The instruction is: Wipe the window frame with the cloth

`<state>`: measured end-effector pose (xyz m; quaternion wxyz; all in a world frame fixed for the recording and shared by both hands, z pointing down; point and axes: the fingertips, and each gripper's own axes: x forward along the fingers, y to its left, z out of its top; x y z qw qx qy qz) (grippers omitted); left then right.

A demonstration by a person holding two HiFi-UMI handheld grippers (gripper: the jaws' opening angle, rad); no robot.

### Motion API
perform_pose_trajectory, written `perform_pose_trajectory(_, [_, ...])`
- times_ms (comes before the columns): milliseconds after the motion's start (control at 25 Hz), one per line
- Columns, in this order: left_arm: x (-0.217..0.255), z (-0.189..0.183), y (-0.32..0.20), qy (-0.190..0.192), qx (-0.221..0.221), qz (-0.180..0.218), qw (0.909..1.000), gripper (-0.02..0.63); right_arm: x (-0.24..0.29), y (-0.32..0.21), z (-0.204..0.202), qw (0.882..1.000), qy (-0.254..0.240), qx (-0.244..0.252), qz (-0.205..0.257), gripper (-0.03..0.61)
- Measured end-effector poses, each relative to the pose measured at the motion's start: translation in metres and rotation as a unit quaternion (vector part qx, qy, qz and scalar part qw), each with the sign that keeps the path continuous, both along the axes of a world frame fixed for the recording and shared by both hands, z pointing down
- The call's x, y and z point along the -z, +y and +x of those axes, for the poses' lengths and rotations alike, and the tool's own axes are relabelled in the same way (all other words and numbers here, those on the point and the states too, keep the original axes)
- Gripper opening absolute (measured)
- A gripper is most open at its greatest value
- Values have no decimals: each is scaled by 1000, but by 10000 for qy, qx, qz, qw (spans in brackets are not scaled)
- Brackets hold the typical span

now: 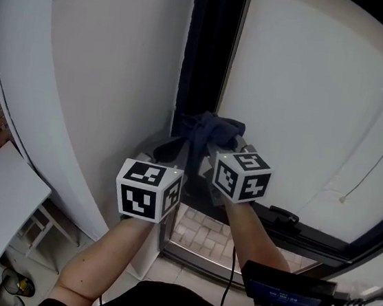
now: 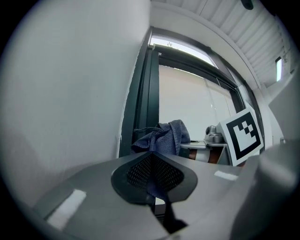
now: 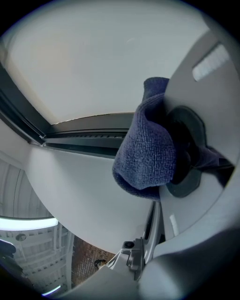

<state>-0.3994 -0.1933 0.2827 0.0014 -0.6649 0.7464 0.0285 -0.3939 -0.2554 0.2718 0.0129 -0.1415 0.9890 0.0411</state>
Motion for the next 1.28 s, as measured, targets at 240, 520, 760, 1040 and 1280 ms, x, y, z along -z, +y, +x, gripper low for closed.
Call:
perform_pose_trajectory(240, [22,5,-1,-164,-11,129,9998,-6,36,2,4,9995,-172,88,247,46])
perform_pose_trajectory(520, [48,-1,-3,-120,-74,374,9992,-6,71,-1,0,9984,-364,141,416,46])
perform_pose_trajectory(760, [69,-1,0,-265,-102,483,9984,-6,111,4,-1,9959,-488,176,739,46])
perform_pose_trajectory(1040, [97,-15,5,-206,-21,748,9970,-6,142,6,-1,9930,-605,155,1002,46])
perform_pose_trajectory(1280, [126,-10,7,-410,-48,953,9946,-6,172,7,3,9893,-739,57,1255,46])
